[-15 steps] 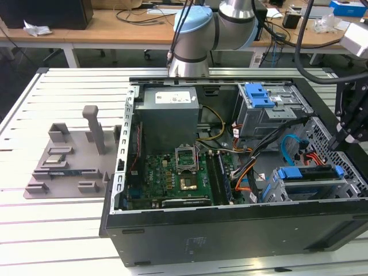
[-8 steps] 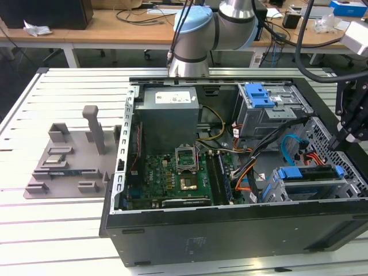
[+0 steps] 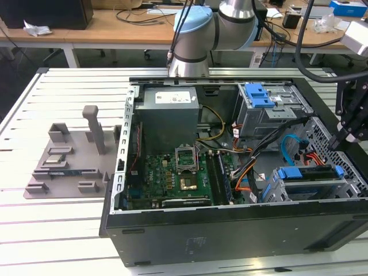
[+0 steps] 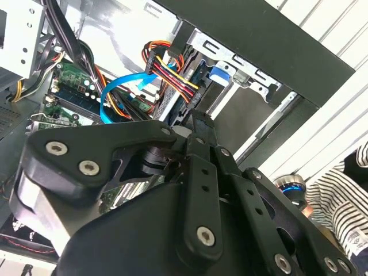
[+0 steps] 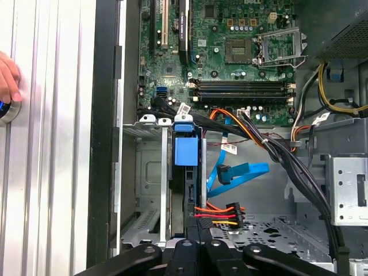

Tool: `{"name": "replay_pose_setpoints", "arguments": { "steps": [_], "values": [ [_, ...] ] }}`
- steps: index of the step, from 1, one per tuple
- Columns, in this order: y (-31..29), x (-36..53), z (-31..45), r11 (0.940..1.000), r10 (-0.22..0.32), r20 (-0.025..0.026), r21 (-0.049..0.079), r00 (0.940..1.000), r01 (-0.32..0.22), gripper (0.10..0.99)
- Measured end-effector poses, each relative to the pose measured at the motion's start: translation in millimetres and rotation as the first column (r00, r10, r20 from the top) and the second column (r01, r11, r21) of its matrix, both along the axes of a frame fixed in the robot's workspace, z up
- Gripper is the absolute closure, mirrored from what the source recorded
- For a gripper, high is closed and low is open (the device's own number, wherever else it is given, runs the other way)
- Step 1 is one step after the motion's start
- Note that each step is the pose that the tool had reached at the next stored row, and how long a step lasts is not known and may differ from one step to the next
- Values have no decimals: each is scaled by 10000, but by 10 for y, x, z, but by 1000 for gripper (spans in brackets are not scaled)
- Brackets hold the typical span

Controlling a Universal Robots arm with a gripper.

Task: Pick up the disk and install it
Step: 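Insert the second disk wire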

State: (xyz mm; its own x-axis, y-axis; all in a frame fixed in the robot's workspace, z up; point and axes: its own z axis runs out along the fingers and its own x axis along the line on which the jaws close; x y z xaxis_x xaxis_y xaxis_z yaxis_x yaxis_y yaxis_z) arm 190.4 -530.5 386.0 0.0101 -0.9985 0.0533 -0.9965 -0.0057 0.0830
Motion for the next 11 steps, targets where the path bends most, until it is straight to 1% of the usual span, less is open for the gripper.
{"name": "replay_pose_setpoints", "arguments": {
  "steps": [1, 2, 3, 5, 6, 7, 10, 11],
  "values": [
    [0, 0, 0, 10000, 0, 0, 0, 10000, 0, 973],
    [0, 0, 1, 10000, 0, 1, -1, 10000, 0, 914],
    [0, 0, 1, 10000, 0, 0, 0, 10000, 0, 914],
    [0, 0, 1, 10000, 0, 0, 0, 10000, 0, 792],
    [0, 0, 1, 10000, 0, 0, 0, 10000, 0, 792],
    [0, 0, 2, 10000, 0, 0, 0, 10000, 0, 725],
    [8, -1, 5, 10000, -1, 0, -4, 10000, 1, 725],
    [35, 0, 3, 10000, 1, 0, 0, 10000, -1, 725]
  ]
}}
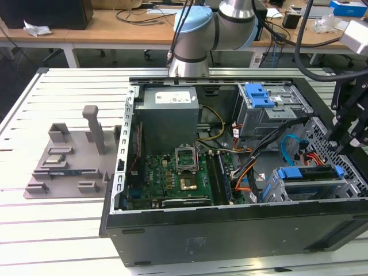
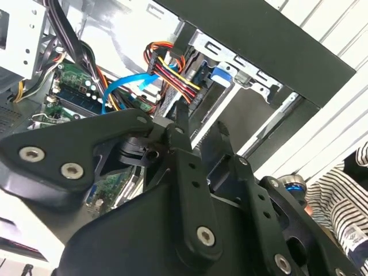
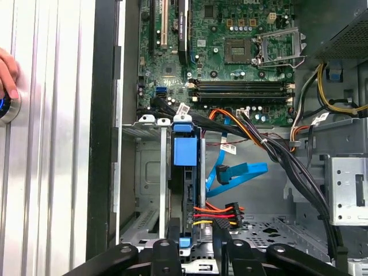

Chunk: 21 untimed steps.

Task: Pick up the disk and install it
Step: 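Insert the second disk wire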

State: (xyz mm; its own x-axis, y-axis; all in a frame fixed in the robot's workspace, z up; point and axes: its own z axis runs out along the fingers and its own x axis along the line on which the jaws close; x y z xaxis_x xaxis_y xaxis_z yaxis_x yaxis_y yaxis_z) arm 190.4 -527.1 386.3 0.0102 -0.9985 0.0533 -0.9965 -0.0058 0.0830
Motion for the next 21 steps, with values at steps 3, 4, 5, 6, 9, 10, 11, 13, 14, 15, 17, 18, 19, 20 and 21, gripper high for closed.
{"name": "replay_pose_setpoints", "arguments": {
  "steps": [3, 4, 5, 6, 9, 10, 11, 13, 14, 15, 17, 18, 19, 20, 21],
  "values": [
    [58, -1, 0, 10000, 1, 0, 0, 10000, -1, 725],
    [73, -1, 0, 10000, 2, 0, 0, 10000, -2, 725],
    [87, -1, 0, 10000, 3, 0, 0, 10000, -3, 725],
    [114, -3, -1, 10000, 6, 0, 0, 10000, -6, 725],
    [185, -54, -3, 10000, 16, 0, -1, 10000, -16, 725],
    [202, -94, -7, 10000, 26, 0, 0, 10000, -26, 725],
    [206, -118, -9, 10000, 34, 0, 0, 10000, -34, 725],
    [207, -188, -13, 10000, 54, 0, 0, 10000, -54, 725],
    [207, -241, -20, 10000, 72, 0, -1, 10000, -72, 725],
    [207, -281, -31, 10000, 81, 0, 0, 10000, -81, 725],
    [207, -331, -47, 10000, 96, 0, 1, 10000, -96, 725],
    [207, -362, -60, 9999, 126, 0, 0, 9999, -126, 725],
    [206, -379, -70, 9999, 157, 0, 2, 9999, -157, 725],
    [205, -395, -80, 9998, 190, 0, 2, 9998, -190, 725],
    [203, -415, -93, 9997, 239, 0, 1, 9997, -239, 725]
  ]
}}
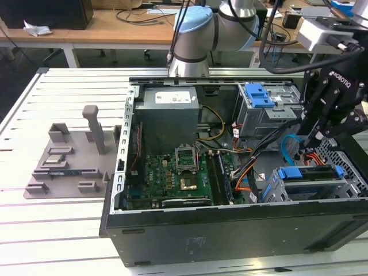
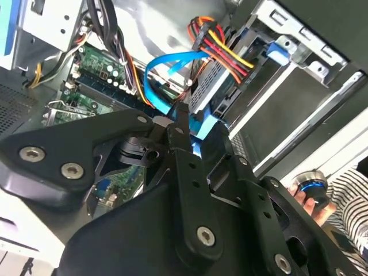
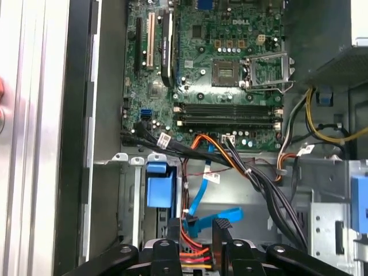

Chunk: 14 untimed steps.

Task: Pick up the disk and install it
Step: 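Insert the second disk wire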

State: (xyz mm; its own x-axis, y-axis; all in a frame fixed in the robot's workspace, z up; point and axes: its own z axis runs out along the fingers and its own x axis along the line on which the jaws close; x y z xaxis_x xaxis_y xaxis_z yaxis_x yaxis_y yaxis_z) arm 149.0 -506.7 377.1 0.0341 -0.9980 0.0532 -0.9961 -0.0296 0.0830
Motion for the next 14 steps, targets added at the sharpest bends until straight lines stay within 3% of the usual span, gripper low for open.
{"name": "replay_pose_setpoints", "arguments": {
  "steps": [5, 12, 13, 14],
  "values": [
    [-13, -17, -27, 9988, 480, -1, -3, 9988, -480, 725],
    [-13, -17, -30, 9988, 482, 0, -2, 9988, -482, 737],
    [-13, -17, -31, 9988, 482, 0, -2, 9988, -482, 871],
    [-13, -17, -31, 9988, 482, 0, -2, 9988, -482, 925]
  ]
}}
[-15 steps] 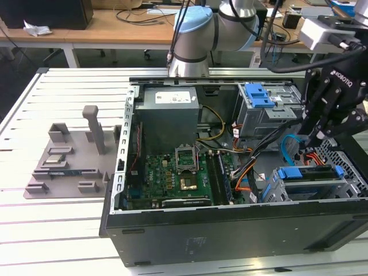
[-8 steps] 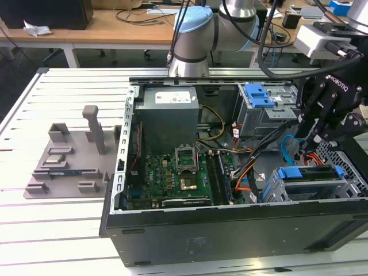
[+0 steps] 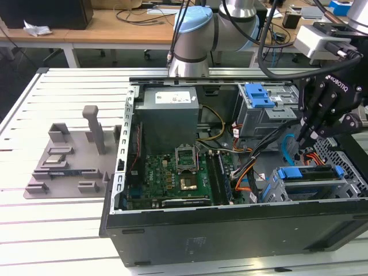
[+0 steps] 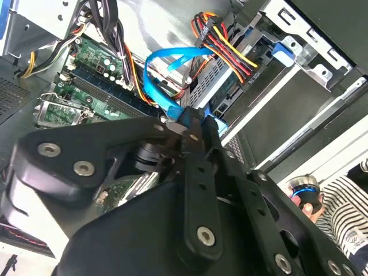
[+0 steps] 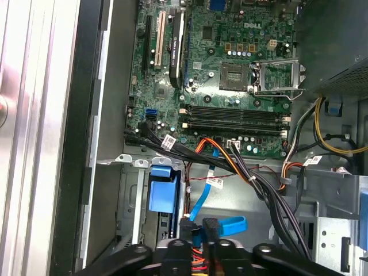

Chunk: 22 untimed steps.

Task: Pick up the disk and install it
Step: 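Insert the second disk wire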

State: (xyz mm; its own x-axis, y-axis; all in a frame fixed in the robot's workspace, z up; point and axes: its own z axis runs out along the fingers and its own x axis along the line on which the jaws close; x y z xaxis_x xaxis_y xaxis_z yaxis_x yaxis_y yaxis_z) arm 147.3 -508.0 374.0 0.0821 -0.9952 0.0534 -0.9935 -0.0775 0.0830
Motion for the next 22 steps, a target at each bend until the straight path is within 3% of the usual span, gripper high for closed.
{"name": "replay_pose_setpoints", "arguments": {
  "steps": [12, 22],
  "values": [
    [0, 0, -13, 10000, 0, 0, 4, 10000, 0, 925],
    [0, 0, -113, 10000, 0, -1, 0, 10000, 0, 925]
  ]
}}
